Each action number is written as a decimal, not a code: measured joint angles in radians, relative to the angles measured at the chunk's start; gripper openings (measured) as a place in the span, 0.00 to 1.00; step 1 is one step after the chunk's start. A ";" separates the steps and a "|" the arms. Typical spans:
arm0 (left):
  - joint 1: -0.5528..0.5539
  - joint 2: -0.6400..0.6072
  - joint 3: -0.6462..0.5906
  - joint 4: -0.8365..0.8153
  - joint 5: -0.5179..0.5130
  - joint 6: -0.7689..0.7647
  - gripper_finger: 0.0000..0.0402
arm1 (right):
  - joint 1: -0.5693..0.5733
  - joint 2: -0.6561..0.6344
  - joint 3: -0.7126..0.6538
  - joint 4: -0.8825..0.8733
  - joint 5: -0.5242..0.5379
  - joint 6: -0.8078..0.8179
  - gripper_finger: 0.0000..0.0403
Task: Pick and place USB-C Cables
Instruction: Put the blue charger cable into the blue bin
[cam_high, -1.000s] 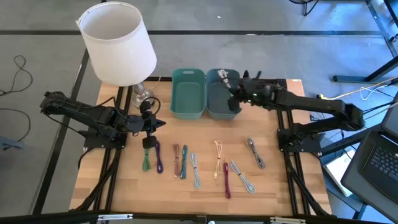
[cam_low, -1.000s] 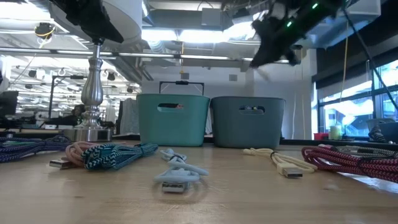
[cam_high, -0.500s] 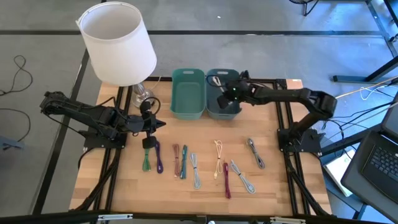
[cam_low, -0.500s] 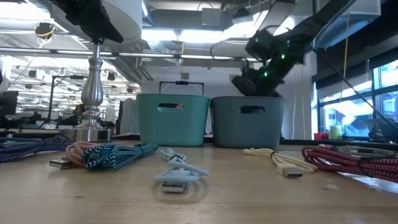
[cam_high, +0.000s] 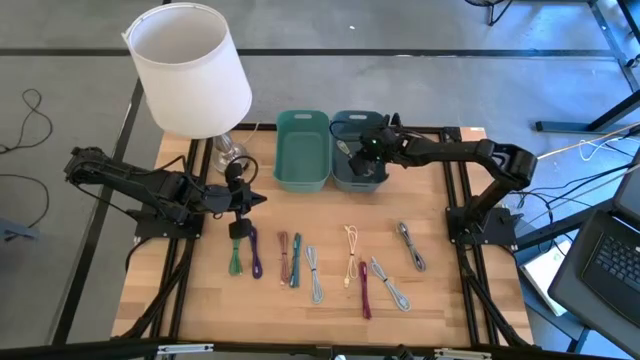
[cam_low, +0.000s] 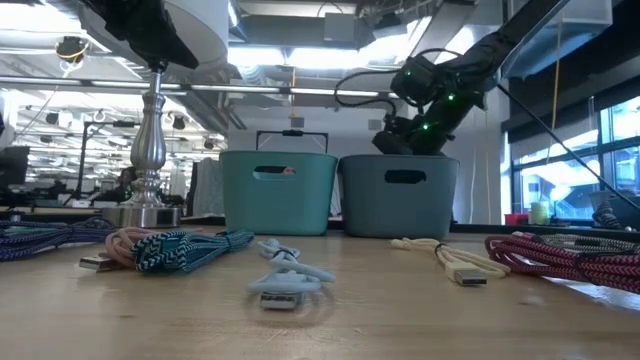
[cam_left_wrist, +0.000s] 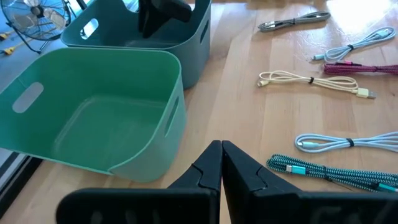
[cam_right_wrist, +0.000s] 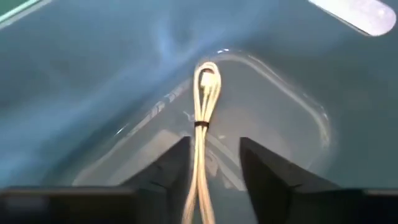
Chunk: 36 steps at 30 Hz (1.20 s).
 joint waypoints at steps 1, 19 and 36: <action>0.000 0.000 0.000 0.000 0.000 0.000 0.01 | 0.000 0.000 0.003 0.000 0.000 -0.002 0.44; 0.000 0.000 0.000 -0.044 0.045 -0.038 0.01 | 0.220 -0.398 0.156 -0.607 0.060 0.017 0.51; -0.010 0.000 0.000 -0.054 0.056 -0.093 0.01 | 0.892 -0.443 0.128 -0.763 -0.263 0.716 0.49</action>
